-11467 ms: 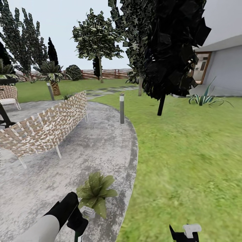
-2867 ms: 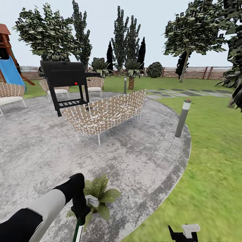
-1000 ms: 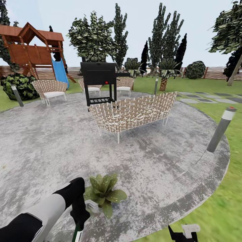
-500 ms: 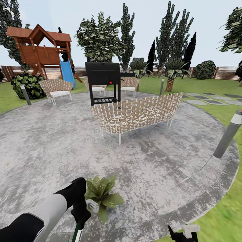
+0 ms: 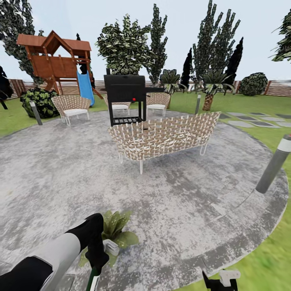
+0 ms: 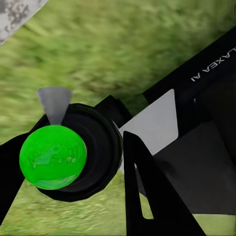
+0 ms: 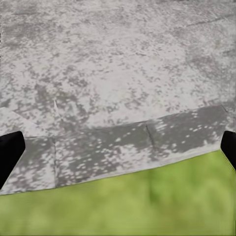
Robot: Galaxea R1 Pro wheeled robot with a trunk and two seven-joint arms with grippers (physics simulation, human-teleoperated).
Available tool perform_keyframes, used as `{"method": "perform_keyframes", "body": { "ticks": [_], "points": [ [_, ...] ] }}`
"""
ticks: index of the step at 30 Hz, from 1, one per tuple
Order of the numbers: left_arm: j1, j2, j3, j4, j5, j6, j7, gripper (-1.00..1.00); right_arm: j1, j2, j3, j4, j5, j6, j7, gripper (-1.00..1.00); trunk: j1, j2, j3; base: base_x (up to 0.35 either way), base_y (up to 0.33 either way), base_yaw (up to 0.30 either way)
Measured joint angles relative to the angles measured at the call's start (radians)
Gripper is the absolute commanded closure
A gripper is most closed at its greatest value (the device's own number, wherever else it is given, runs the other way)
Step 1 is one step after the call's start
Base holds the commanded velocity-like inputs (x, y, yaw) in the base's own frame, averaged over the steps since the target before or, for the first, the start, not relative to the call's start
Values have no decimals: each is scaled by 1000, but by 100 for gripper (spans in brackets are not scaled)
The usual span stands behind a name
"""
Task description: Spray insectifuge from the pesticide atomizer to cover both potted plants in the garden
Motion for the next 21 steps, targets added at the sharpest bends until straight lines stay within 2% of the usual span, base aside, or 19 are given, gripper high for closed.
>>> {"method": "perform_keyframes", "body": {
  "ticks": [5, 11, 12, 13, 21],
  "points": [
    [0, 1, 0, 0, 0, 0, -1, 100, 0, 0, 0, 0, 0, 0, 0, -100, 0, 0, 0, 78, -253, 276],
    [1, 18, 0, 2, -3, -1, 1, 100, 0, 0, 0, 0, 0, 0, 0, -100, 0, 0, 0, 11, -37, 260],
    [11, 31, 0, 1, -6, -2, 1, 100, 0, 0, 0, 0, 0, 1, 0, -100, 0, 0, 0, 0, -1, 94],
    [12, 33, 3, 0, -1, 0, 1, 100, 0, 0, 0, 0, 0, 1, 0, -100, 0, 0, 0, 0, 0, 60],
    [14, 23, 8, -10, 0, 0, 2, 100, 0, -2, 0, 0, 1, 0, 1, -100, 0, 0, 0, 7, -47, 9]
  ]
}}
